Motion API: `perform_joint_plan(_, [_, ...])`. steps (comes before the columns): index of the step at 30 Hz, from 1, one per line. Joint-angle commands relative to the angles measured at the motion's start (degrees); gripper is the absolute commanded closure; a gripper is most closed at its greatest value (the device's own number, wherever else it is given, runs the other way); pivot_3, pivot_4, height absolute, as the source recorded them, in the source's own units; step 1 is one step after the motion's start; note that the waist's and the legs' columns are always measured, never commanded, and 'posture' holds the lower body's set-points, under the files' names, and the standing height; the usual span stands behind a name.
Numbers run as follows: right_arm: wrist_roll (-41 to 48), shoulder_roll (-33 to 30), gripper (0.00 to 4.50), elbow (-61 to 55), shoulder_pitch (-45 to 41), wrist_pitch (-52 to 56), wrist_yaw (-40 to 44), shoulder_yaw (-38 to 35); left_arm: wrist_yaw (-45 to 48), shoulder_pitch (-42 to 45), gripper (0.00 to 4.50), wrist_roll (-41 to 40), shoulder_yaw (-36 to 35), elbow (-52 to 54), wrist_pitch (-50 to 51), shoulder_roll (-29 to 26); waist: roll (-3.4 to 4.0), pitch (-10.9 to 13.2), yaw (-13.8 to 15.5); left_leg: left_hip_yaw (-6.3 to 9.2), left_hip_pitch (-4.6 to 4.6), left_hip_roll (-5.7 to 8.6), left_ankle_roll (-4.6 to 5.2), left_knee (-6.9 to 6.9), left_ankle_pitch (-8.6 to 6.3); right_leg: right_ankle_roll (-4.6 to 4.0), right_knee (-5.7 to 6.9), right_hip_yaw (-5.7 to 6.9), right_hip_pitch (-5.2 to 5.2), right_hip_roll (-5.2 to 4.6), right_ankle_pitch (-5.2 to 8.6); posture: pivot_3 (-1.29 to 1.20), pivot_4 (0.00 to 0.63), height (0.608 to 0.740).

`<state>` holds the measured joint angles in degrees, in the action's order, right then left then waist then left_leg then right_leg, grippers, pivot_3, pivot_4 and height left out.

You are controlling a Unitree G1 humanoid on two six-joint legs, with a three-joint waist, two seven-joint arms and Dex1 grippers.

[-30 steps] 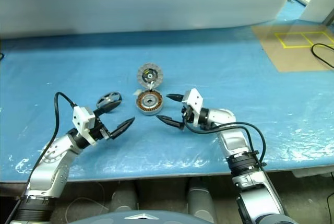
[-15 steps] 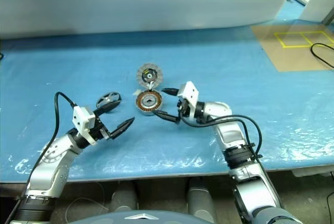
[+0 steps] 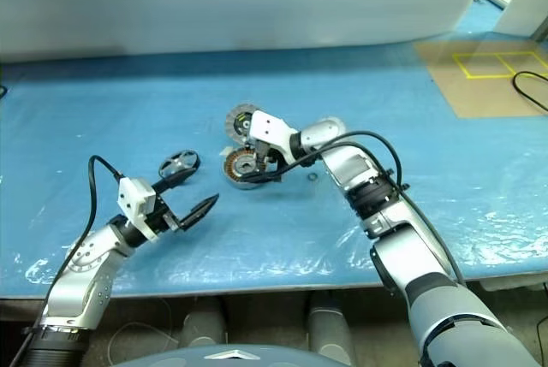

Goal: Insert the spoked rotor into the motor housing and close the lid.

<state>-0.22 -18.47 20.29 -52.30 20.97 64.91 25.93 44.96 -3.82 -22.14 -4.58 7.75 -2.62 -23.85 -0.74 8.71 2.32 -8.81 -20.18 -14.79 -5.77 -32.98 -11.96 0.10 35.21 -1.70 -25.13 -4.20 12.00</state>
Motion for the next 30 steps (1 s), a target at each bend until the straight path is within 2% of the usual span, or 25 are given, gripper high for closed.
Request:
perform_joint_plan(1, [-2.01, 0.36, 0.00, 1.92, -4.65, 1.24, 3.43, 2.36, -0.40, -0.54, 0.04, 0.05, -0.32, 2.50, -1.21, 0.15, 0.00, 0.00, -0.02, 0.00, -0.01, -0.01, 0.00, 0.00, 0.00, 0.00, 0.00, 0.01, -0.01, 0.00, 0.00, 0.00, 0.150, 0.740])
perform_joint_plan(10, [-6.74, 4.01, 0.00, 8.54, -9.71, 1.29, 7.00, 7.62, -1.44, -2.83, 0.04, 0.76, -0.07, 4.19, -1.99, 1.20, 0.01, 0.01, 0.01, -0.01, -0.03, -0.03, 0.00, -0.01, 0.00, -0.01, 0.05, 0.02, -0.04, 0.00, 0.00, 0.00, 0.150, 0.740])
perform_joint_plan(19, [-10.95, 7.10, 0.00, 13.77, -9.54, 0.04, 5.21, 8.86, -2.90, -5.02, 0.04, 0.65, -0.98, 6.22, -1.93, 1.08, 0.03, 0.02, -0.07, -0.01, 0.02, -0.03, 0.01, -0.03, 0.00, -0.03, 0.19, 0.01, -0.06, -0.01, 0.01, 0.00, 0.150, 0.740])
perform_joint_plan(30, [-14.65, 6.99, 0.00, 14.55, -8.21, -1.22, 5.50, 9.96, -3.07, -4.25, 0.04, 0.60, -0.70, 5.85, -1.64, 0.83, 0.04, 0.03, 0.02, -0.01, 0.11, -0.05, 0.03, -0.09, -0.01, -0.08, 0.38, 0.00, -0.05, -0.01, 0.04, 0.00, 0.150, 0.740])
